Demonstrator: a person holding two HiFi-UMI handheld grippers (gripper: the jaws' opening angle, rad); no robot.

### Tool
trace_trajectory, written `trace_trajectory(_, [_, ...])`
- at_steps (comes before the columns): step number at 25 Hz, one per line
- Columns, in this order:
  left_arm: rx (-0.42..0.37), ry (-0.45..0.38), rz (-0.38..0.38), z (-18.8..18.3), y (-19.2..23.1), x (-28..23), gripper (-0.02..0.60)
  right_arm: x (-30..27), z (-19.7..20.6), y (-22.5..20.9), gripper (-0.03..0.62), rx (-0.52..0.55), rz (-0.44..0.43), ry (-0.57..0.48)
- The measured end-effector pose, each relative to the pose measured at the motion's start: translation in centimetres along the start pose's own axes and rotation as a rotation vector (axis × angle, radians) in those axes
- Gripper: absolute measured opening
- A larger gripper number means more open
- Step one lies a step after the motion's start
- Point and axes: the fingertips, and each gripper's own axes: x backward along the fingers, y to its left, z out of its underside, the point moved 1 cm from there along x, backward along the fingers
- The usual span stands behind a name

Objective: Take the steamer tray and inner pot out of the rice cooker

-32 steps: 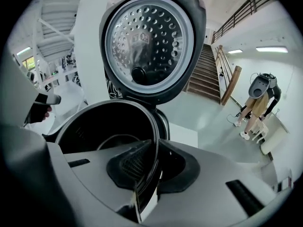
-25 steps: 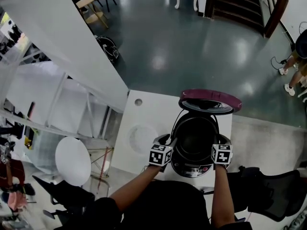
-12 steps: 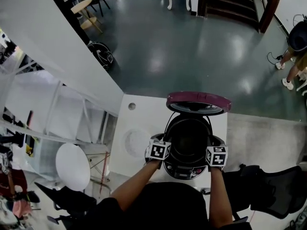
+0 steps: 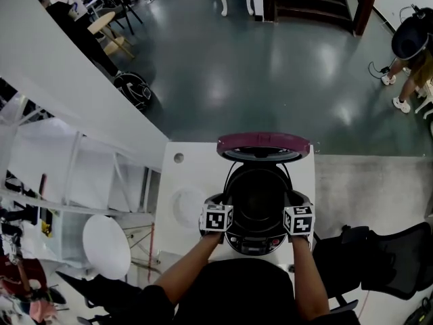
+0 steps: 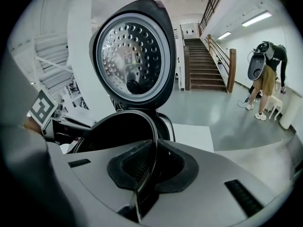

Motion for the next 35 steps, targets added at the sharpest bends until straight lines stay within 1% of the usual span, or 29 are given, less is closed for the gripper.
trace_trajectory(2, [-0.009,-0.035,-0.023,-0.7,0.0,0.7,0.066,0.0,0.0,0.1,0.026,-0.009,-0.005,0.001])
trace_trajectory(3, [-0.028,-0.056,-0.027,-1.2,-0.2,1.0,0.017,0.0,0.1,0.1,0.026,-0.015,-0.008,0.000])
trace_trajectory(4, [-0.052,-0.069,-0.021,-1.6,-0.6,1.1,0.005,0.0,0.1,0.0,0.026,-0.021,-0.010,-0.002])
trace_trajectory(5, [-0.073,-0.068,-0.010,-1.9,-1.0,1.0,0.004,0.0,0.1,0.0,0.025,-0.027,-0.012,-0.004])
trace_trajectory(7, [-0.086,-0.043,-0.004,-1.8,-1.1,0.6,0.005,-0.1,0.1,-0.1,0.025,-0.033,-0.017,-0.006])
trace_trajectory(10, [-0.080,-0.033,-0.034,-1.4,-0.4,0.6,0.005,-0.2,0.1,0.0,0.025,-0.034,-0.025,-0.006])
trace_trajectory(11, [-0.079,-0.036,-0.042,-1.3,-0.2,0.7,0.009,-0.2,0.2,0.1,0.025,-0.033,-0.026,-0.006])
trace_trajectory(12, [-0.074,-0.038,-0.043,-1.2,0.0,0.7,0.042,-0.2,0.2,0.0,0.025,-0.033,-0.026,-0.008])
trace_trajectory(13, [-0.064,-0.037,-0.039,-1.2,0.1,0.6,0.100,-0.1,0.3,0.0,0.025,-0.035,-0.026,-0.010])
trace_trajectory(14, [-0.055,-0.031,-0.031,-1.1,0.1,0.5,0.135,-0.1,0.3,-0.1,0.025,-0.038,-0.025,-0.012])
trace_trajectory(16, [-0.057,-0.011,-0.017,-0.9,0.1,-0.1,0.167,-0.1,0.4,-0.1,0.025,-0.041,-0.024,-0.014])
trace_trajectory(18, [-0.082,-0.003,-0.031,-0.9,0.1,-0.4,0.167,-0.1,0.4,-0.1,0.025,-0.039,-0.027,-0.015])
trace_trajectory(19, [-0.095,-0.008,-0.042,-0.9,0.1,-0.5,0.135,-0.1,0.4,0.0,0.025,-0.039,-0.030,-0.016])
trace_trajectory(20, [-0.104,-0.015,-0.050,-1.0,0.1,-0.5,0.089,0.0,0.3,0.0,0.025,-0.039,-0.033,-0.017])
trace_trajectory(22, [-0.116,-0.024,-0.061,-1.2,-0.2,-0.4,0.042,0.1,0.2,0.1,0.025,-0.042,-0.036,-0.020])
trace_trajectory(25, [-0.108,-0.022,-0.064,-1.3,-0.3,-0.4,0.038,0.2,0.3,0.1,0.025,-0.055,-0.039,-0.026])
trace_trajectory(28, [-0.103,0.017,-0.051,-1.1,-0.1,-0.7,0.038,0.3,0.4,0.1,0.025,-0.066,-0.048,-0.028])
trace_trajectory(30, [-0.084,0.033,-0.038,-1.2,0.0,-0.9,0.038,0.1,0.5,0.1,0.026,-0.069,-0.050,-0.025])
trace_trajectory(35, [-0.008,-0.004,-0.021,-1.6,-0.1,-0.4,0.032,0.2,0.4,0.0,0.024,-0.105,-0.055,-0.046])
